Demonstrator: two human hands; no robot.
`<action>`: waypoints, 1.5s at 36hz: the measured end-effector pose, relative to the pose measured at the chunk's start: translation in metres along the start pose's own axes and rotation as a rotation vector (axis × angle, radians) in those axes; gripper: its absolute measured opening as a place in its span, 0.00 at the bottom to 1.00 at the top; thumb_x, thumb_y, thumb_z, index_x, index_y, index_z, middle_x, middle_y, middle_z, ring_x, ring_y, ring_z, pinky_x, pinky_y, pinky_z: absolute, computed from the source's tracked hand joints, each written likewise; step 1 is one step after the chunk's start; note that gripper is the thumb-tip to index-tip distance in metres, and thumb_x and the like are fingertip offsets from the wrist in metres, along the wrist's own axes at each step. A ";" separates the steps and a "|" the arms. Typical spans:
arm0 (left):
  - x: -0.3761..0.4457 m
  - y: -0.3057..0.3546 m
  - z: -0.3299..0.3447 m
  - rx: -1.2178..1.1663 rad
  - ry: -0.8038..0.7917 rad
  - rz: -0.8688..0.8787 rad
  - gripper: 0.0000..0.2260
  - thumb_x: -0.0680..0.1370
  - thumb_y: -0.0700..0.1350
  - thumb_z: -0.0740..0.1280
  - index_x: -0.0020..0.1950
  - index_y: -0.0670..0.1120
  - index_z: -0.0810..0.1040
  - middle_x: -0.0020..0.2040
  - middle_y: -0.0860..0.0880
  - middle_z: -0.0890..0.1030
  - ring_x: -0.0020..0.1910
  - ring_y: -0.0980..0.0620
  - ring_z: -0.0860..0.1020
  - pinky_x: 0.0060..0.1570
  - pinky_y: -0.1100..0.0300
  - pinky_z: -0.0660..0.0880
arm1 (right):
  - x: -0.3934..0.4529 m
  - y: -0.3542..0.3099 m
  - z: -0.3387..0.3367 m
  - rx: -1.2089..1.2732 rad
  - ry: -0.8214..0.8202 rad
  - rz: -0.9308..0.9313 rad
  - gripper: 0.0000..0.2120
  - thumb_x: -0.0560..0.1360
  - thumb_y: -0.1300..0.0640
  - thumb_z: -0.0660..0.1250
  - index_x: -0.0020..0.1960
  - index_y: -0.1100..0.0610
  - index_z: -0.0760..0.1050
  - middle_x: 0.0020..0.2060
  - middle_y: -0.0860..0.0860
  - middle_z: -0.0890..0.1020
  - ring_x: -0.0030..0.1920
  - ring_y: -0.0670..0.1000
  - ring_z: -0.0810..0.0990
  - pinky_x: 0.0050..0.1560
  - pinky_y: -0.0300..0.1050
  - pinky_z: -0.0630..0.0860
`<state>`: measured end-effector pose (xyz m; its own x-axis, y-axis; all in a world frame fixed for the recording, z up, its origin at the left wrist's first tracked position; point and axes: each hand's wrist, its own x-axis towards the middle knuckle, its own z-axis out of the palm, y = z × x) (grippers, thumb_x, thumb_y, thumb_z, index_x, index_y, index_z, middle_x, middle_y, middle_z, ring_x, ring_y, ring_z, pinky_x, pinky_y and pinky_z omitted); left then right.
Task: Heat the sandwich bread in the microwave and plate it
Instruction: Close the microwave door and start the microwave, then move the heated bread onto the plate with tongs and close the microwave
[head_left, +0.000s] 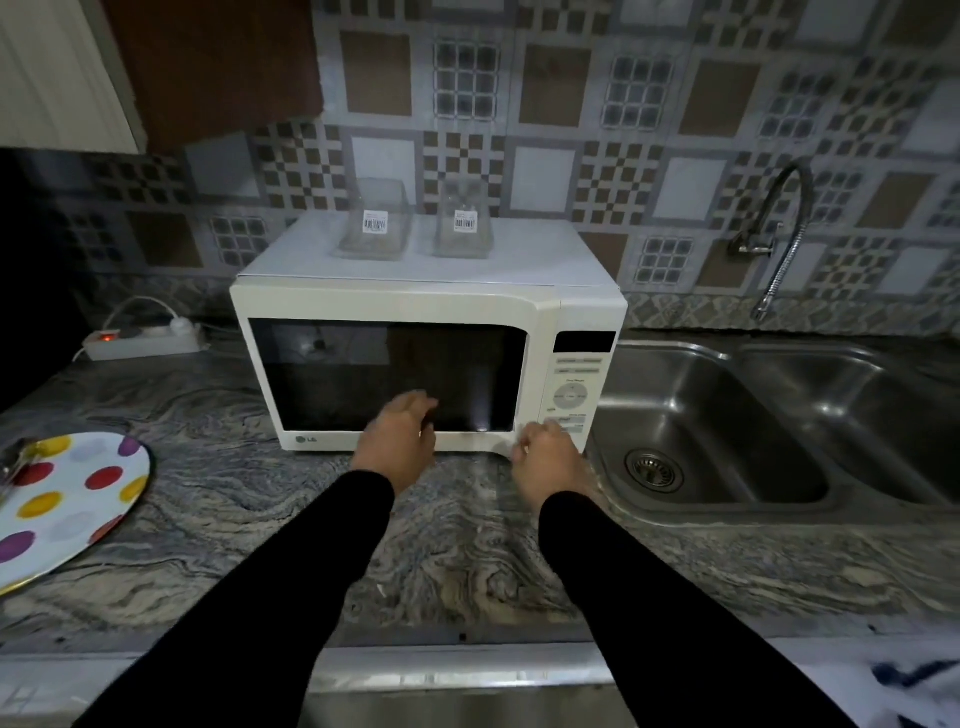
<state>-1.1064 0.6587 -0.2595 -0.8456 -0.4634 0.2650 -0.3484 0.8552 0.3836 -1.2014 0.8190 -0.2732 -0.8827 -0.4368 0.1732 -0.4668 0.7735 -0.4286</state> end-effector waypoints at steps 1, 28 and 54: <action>0.009 0.003 -0.010 0.017 0.114 0.080 0.18 0.78 0.41 0.63 0.69 0.43 0.73 0.71 0.44 0.70 0.68 0.45 0.71 0.66 0.55 0.69 | 0.002 -0.006 -0.003 -0.072 0.044 -0.107 0.08 0.76 0.60 0.63 0.52 0.60 0.78 0.52 0.56 0.77 0.54 0.58 0.76 0.51 0.48 0.73; 0.087 0.042 -0.084 0.288 0.033 0.031 0.25 0.82 0.56 0.50 0.77 0.47 0.57 0.77 0.49 0.60 0.77 0.50 0.57 0.75 0.48 0.51 | 0.051 -0.048 -0.047 -0.826 -0.051 -0.487 0.14 0.81 0.57 0.56 0.62 0.52 0.77 0.58 0.50 0.77 0.65 0.55 0.65 0.58 0.48 0.64; 0.047 0.035 -0.103 0.299 -0.087 0.074 0.25 0.82 0.59 0.44 0.79 0.53 0.50 0.79 0.52 0.52 0.78 0.52 0.47 0.74 0.42 0.45 | -0.025 -0.056 -0.065 -0.636 0.357 -0.691 0.07 0.60 0.57 0.74 0.37 0.54 0.79 0.39 0.51 0.79 0.44 0.54 0.76 0.41 0.47 0.62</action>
<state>-1.1168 0.6428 -0.1427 -0.9000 -0.3871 0.2004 -0.3774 0.9220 0.0860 -1.1566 0.8165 -0.1962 -0.3231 -0.8000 0.5056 -0.7324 0.5497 0.4017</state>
